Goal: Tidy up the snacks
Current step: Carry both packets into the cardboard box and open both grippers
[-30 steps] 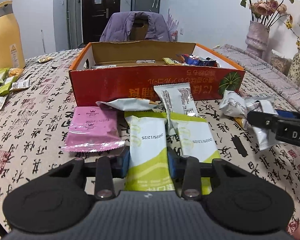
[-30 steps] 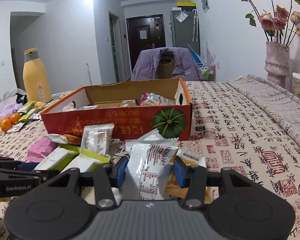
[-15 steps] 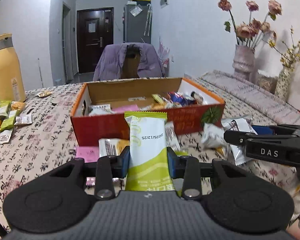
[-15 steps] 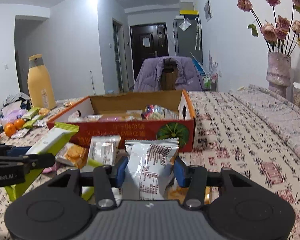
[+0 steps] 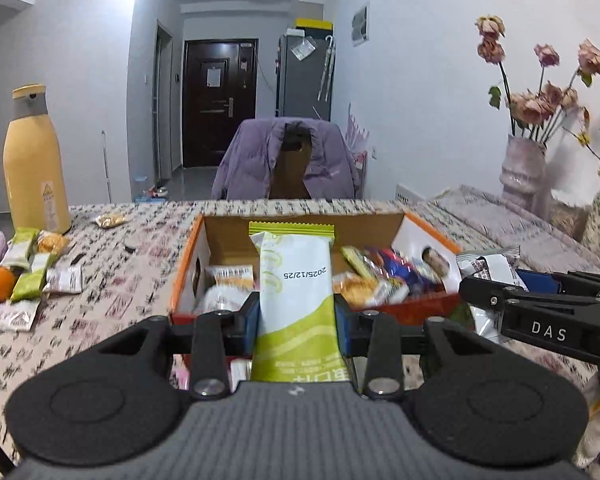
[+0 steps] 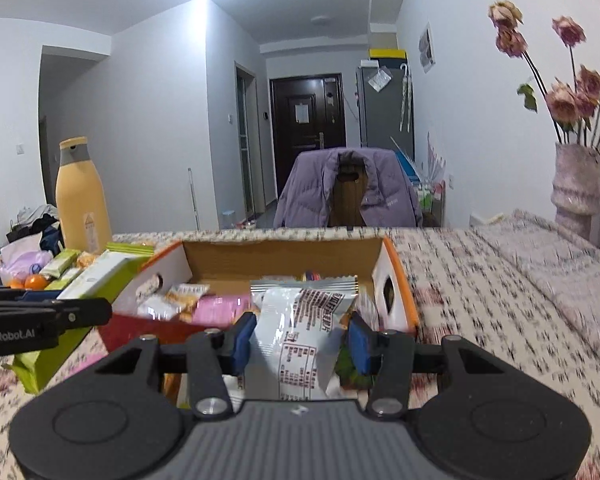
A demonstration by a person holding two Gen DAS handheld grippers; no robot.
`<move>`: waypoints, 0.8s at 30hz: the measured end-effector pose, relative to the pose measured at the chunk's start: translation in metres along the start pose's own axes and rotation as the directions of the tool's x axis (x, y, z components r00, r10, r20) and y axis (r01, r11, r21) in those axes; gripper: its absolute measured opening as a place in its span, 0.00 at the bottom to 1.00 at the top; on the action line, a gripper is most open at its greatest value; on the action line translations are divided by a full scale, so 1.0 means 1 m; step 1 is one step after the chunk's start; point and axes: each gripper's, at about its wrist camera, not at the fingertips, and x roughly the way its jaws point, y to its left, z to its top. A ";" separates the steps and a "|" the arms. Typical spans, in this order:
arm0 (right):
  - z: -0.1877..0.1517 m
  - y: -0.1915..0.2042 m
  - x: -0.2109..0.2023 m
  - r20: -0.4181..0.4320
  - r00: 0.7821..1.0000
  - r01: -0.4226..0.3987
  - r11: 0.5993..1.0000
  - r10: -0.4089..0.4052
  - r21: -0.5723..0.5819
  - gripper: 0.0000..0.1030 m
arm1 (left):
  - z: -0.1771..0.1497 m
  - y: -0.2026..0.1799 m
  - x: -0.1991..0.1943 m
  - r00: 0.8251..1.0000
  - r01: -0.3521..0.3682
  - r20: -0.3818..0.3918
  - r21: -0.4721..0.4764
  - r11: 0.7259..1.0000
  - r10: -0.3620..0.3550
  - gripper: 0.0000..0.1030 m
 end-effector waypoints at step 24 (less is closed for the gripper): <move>0.038 0.006 0.107 -0.011 1.000 -0.001 1.000 0.001 -0.002 0.46 | 0.040 0.028 0.113 0.997 -0.080 0.001 -0.121 0.989 0.081 0.36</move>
